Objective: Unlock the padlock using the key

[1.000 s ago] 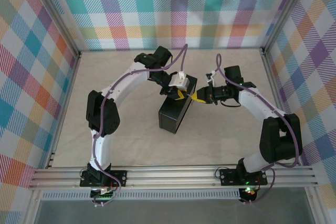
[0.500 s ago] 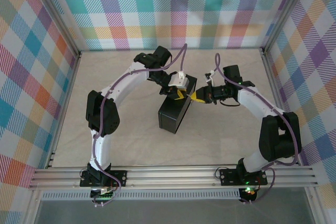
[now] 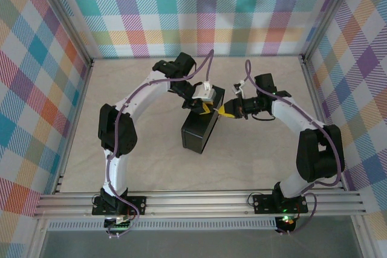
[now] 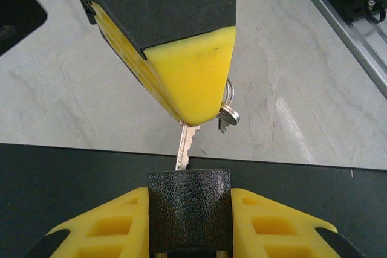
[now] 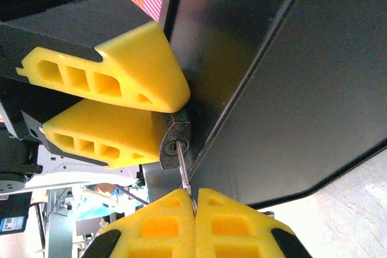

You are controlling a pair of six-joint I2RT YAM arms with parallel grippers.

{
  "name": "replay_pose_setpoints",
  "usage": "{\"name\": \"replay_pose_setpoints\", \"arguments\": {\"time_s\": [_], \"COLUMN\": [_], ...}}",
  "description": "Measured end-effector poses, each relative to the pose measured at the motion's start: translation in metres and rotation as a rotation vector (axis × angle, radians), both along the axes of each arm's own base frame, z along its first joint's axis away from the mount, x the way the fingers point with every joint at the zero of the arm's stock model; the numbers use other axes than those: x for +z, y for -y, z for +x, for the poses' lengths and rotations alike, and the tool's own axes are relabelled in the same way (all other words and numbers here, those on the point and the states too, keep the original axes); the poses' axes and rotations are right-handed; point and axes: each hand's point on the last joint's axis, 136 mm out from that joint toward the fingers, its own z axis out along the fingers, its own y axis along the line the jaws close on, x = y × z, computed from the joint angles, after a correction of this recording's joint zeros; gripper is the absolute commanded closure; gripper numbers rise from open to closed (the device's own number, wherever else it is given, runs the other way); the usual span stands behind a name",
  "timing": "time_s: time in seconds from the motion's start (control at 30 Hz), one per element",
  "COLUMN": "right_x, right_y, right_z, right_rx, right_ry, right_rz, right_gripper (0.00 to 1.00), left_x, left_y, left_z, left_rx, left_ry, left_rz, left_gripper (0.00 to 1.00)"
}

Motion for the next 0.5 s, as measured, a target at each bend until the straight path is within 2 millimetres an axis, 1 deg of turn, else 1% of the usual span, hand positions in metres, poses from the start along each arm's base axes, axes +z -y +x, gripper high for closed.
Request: {"name": "replay_pose_setpoints", "arguments": {"time_s": [0.27, 0.37, 0.5], "right_x": [0.001, 0.005, 0.013], "right_y": [-0.001, -0.003, -0.01], "right_z": [-0.009, -0.015, -0.017], "right_rx": [0.034, 0.06, 0.095], "right_ry": [-0.013, -0.032, -0.029], "right_rz": [0.02, 0.049, 0.079], "right_gripper": [0.98, 0.98, 0.97], "left_x": [-0.001, -0.001, -0.001], "left_y": [-0.002, -0.002, -0.002], "left_z": [-0.005, -0.005, -0.004], "left_rx": [-0.028, -0.033, -0.032], "left_ry": [0.003, 0.008, 0.013], "left_rz": [0.004, 0.002, 0.0], "left_gripper": [0.72, 0.72, 0.72]}}
